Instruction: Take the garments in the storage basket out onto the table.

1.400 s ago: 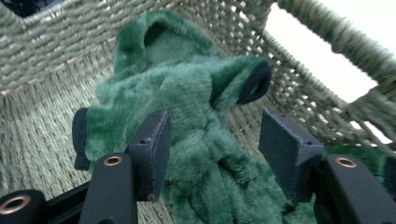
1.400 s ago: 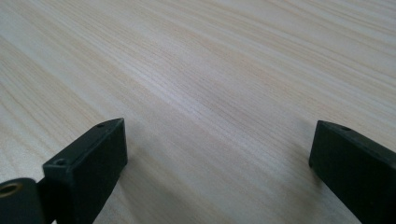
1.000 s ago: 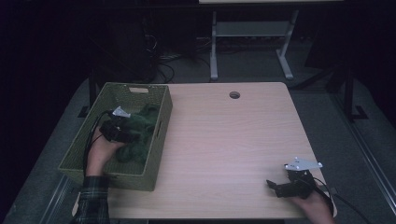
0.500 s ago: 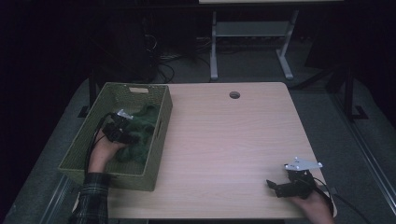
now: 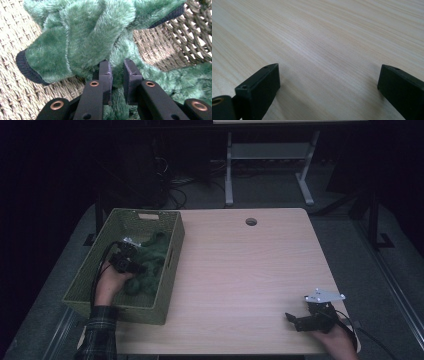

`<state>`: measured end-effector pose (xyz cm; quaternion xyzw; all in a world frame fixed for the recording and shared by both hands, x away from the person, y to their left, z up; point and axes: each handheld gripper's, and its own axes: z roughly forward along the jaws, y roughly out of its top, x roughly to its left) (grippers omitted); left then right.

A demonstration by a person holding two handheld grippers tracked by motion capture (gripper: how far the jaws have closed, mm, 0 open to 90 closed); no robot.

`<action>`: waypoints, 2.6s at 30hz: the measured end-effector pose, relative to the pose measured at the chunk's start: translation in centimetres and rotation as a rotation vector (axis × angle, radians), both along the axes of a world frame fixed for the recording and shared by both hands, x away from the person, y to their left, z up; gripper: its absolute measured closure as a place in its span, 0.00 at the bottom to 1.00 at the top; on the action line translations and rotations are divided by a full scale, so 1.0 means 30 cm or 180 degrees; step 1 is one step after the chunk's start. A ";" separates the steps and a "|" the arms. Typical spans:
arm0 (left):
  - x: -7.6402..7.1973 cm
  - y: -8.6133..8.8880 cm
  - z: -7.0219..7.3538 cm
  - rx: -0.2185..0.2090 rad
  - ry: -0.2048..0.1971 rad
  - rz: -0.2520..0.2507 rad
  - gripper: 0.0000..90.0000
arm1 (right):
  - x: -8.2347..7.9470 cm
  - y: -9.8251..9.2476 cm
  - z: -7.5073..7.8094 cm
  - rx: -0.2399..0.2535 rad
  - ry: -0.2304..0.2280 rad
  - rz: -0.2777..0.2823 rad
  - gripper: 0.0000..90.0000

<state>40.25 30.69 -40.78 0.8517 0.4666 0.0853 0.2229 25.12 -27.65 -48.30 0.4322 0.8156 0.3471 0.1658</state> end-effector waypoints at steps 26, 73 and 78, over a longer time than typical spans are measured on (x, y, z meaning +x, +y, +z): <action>-0.112 0.067 0.146 -0.0814 -0.0561 -0.0033 0.91 | 0.000 0.000 0.000 0.0000 0.0001 -0.0002 0.04; -0.150 -0.046 0.572 -0.1306 -0.1154 -0.0595 0.94 | 0.000 -0.001 0.000 -0.0005 -0.0002 -0.0002 0.04; -0.146 -0.079 0.593 -0.1309 -0.1184 -0.0670 0.94 | 0.000 -0.001 0.000 -0.0005 -0.0002 -0.0002 0.04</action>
